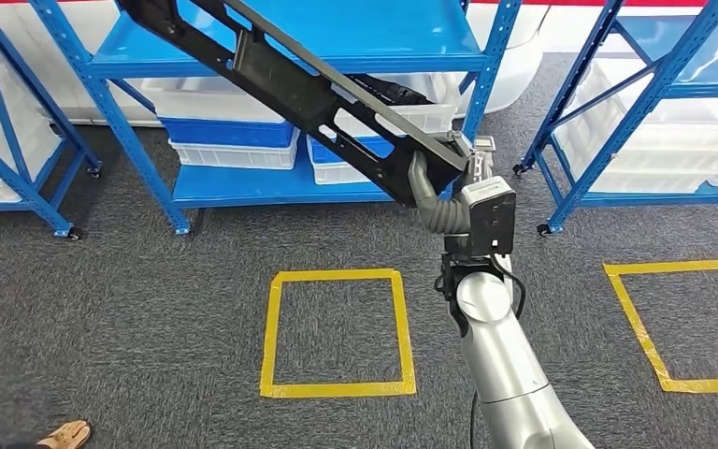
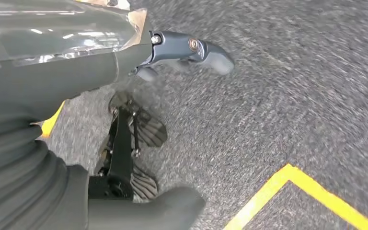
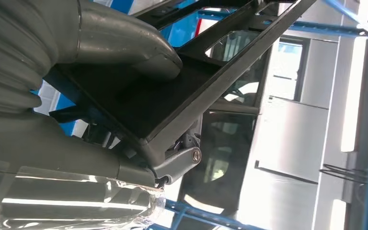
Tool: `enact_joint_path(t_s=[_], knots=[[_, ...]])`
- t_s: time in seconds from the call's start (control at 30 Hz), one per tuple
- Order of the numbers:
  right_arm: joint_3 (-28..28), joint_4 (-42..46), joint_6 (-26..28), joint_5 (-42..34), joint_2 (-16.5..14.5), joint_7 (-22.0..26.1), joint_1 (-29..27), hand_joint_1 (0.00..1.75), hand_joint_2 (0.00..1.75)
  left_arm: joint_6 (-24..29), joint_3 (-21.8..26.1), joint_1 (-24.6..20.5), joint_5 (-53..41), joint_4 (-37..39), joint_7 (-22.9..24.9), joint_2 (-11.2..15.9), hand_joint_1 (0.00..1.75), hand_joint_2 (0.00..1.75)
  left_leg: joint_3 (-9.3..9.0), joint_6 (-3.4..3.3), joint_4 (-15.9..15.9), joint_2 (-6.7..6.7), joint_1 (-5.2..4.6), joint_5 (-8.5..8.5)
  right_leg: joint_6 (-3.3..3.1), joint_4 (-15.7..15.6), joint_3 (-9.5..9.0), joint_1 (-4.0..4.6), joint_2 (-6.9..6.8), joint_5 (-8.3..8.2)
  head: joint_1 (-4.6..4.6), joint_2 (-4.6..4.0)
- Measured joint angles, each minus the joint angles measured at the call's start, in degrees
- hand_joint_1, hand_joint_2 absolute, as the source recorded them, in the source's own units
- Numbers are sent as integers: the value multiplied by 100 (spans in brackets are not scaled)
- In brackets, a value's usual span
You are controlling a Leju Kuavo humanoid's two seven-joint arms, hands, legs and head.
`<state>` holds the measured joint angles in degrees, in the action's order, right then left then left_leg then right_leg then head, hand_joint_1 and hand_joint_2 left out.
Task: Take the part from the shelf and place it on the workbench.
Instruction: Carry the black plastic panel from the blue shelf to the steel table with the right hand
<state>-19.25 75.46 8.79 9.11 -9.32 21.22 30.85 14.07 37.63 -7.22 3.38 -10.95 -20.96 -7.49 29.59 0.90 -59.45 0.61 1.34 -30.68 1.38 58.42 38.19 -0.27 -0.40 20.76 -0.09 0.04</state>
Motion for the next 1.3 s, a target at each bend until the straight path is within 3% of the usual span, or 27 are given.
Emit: enact_joint_path(t_s=[0.07, 0.1, 0.13, 0.2, 0.23, 0.27, 0.33, 0.37, 0.43, 0.47, 0.5, 0.57, 0.6, 0.67, 0.7, 0.73, 0.77, 0.83, 0.87, 0.9, 0.97, 1.0, 1.1, 1.13, 1.2, 1.27, 1.3], knots=[[35, -10, 0, -21, 35, 21, -12, 175, 175, -20, -2, -2, -21, -4, 5, -2, 0, 175, 121, -164, 17, -31, -32, 126, 70, -6, 69, 3, 8, -48, 4, 0], [57, -16, 0, -34, 59, 29, -20, 175, 175, -25, -4, -3, -27, -8, 9, -1, 0, 175, 200, -245, 30, -50, -40, 211, 66, 79, 141, -6, 15, 71, 14, 0], [78, -21, 0, -45, 85, 35, -26, 175, 175, -30, -7, -3, -33, -13, 12, 2, 0, 175, 297, -309, 43, -68, -38, 307, 43, 268, 242, -15, 20, 297, 27, 0], [102, -26, -1, -65, 130, 45, -30, 175, 175, -37, -13, -5, -43, -21, 17, 17, 0, 175, 506, -365, 42, -81, -42, 484, -17, 946, 418, -33, 24, 893, 56, 0], [115, -32, -4, -78, 151, 52, -32, 175, 175, -40, -14, -3, -50, -22, 21, 24, 0, 175, 625, -365, 39, -85, -46, 579, -2, 1325, 455, -34, 24, 1071, 58, 0], [131, -42, -8, -97, 171, 62, -34, 175, 175, -44, -14, -1, -57, -22, 26, 30, 0, 175, 745, -362, 35, -90, -50, 673, 41, 1621, 432, -33, 25, 1119, 58, 0], [165, -65, -16, -141, 203, 90, -36, 175, 175, -56, -15, 5, -79, -22, 31, 36, 0, 175, 979, -340, 29, -98, -55, 859, 158, 1733, 153, -27, 25, 910, 58, 0], [174, -72, -17, -158, 213, 104, -32, 175, 175, -63, -16, 6, -87, -22, 29, 36, 0, 175, 1074, -323, 26, -100, -56, 946, 176, 1491, -133, -20, 25, 820, 58, 0], [179, -77, -22, -183, 221, 127, -3, 175, 175, -74, -20, 8, -98, -22, 20, 36, 0, 175, 1204, -267, 22, -104, -67, 1106, 88, 553, -889, 25, 32, 978, 54, 0], [179, -80, -26, -193, 222, 135, 17, 175, 175, -78, -21, 8, -101, -22, 14, 36, 0, 175, 1230, -234, 40, -108, -68, 1191, 26, 159, -1146, 52, 37, 1111, 50, 0], [180, -85, -31, -210, 225, 141, 35, 175, 175, -80, -22, 11, -103, -22, 9, 37, 0, 175, 1240, -195, 78, -113, -67, 1273, -28, -94, -1276, 81, 41, 1210, 49, 0], [180, -104, -36, -246, 235, 150, 48, 175, 175, -78, -22, 30, -104, -22, 4, 43, 0, 175, 1254, -119, 169, -108, -53, 1390, -107, -155, -1201, 60, 35, 1123, 46, 0], [180, -116, -40, -265, 239, 153, 50, 175, 175, -76, -21, 42, -104, -22, 1, 47, 0, 175, 1289, -87, 134, -97, -44, 1283, -161, -157, -1140, 31, 26, 1044, 44, 0], [179, -144, -61, -295, 242, 167, 54, 175, 175, -77, -21, 61, -103, -22, -33, 53, 0, 175, 1417, -38, -283, -76, -20, 703, -268, -166, -1010, -23, 6, 865, 17, 0], [179, -157, -73, -314, 243, 180, 56, 175, 175, -80, -20, 67, -101, -22, -66, 55, 0, 175, 1491, -12, -647, -70, -16, 380, -302, -164, -925, -13, 4, 783, 1, 0], [179, -173, -84, -334, 244, 196, 56, 175, 175, -85, -20, 71, -98, -22, -104, 59, 0, 175, 1552, 16, -1041, -68, -11, 189, -317, -162, -843, -7, 2, 706, -10, 0], [179, -192, -91, -356, 247, 212, 55, 175, 175, -88, -19, 74, -92, -22, -139, 64, 0, 175, 1584, 41, -1382, -68, -7, 178, -314, -159, -746, -2, 1, 634, -11, 0], [179, -228, -98, -390, 257, 234, 54, 175, 175, -89, -18, 82, -73, -22, -186, 73, 0, 175, 1442, 71, -1619, -70, 14, 503, -283, -143, -557, -1, -3, 496, -12, 0], [179, -242, -98, -402, 265, 241, 54, 175, 175, -85, -17, 85, -61, -22, -199, 75, 0, 175, 1218, 74, -1442, -71, 28, 647, -260, -127, -473, -4, -3, 438, -14, 0], [179, -249, -98, -413, 272, 247, 55, 175, 175, -80, -17, 83, -51, -22, -209, 75, 0, 175, 897, 68, -1087, -70, 34, 645, -233, -103, -401, 1, -1, 393, -15, 0], [180, -251, -93, -429, 286, 261, 60, 175, 175, -62, -16, 74, -39, -23, -218, 74, 0, 175, 304, 16, -284, -58, 22, 366, -170, -48, -314, 21, -6, 331, -13, 0], [180, -250, -90, -437, 290, 270, 64, 175, 175, -49, -17, 68, -39, -24, -220, 73, 0, 175, 151, -26, -34, -52, 3, 228, -128, -35, -288, 28, -12, 302, -11, 0], [181, -250, -86, -448, 303, 291, 68, 175, 175, -16, -16, 69, -30, -23, -221, 52, 0, 175, 147, -198, 138, -70, -11, 243, -18, 38, -194, 28, -14, 276, -7, 0], [181, -250, -86, -448, 311, 294, 67, 175, 175, -12, -15, 73, -27, -23, -221, 45, 0, 175, 177, -255, 157, -84, -5, 295, -12, 193, -113, 24, -4, 376, 4, 0], [181, -250, -85, -448, 330, 300, 57, 175, 175, -10, -14, 76, -24, -24, -221, 39, 0, 175, 269, -317, 167, -101, -4, 389, -22, 849, 166, -10, 14, 750, 23, 0], [181, -250, -86, -448, 345, 302, 32, 175, 175, -12, -14, 83, -18, -24, -220, 36, 0, 175, 378, -317, 162, -105, -6, 470, 7, 1526, 383, -44, 18, 1057, 32, 0], [181, -250, -86, -448, 352, 302, 19, 175, 175, -15, -14, 89, -11, -24, -219, 32, 0, 175, 423, -304, 159, -105, -4, 503, 46, 1607, 356, -59, 18, 1093, 34, 0]])
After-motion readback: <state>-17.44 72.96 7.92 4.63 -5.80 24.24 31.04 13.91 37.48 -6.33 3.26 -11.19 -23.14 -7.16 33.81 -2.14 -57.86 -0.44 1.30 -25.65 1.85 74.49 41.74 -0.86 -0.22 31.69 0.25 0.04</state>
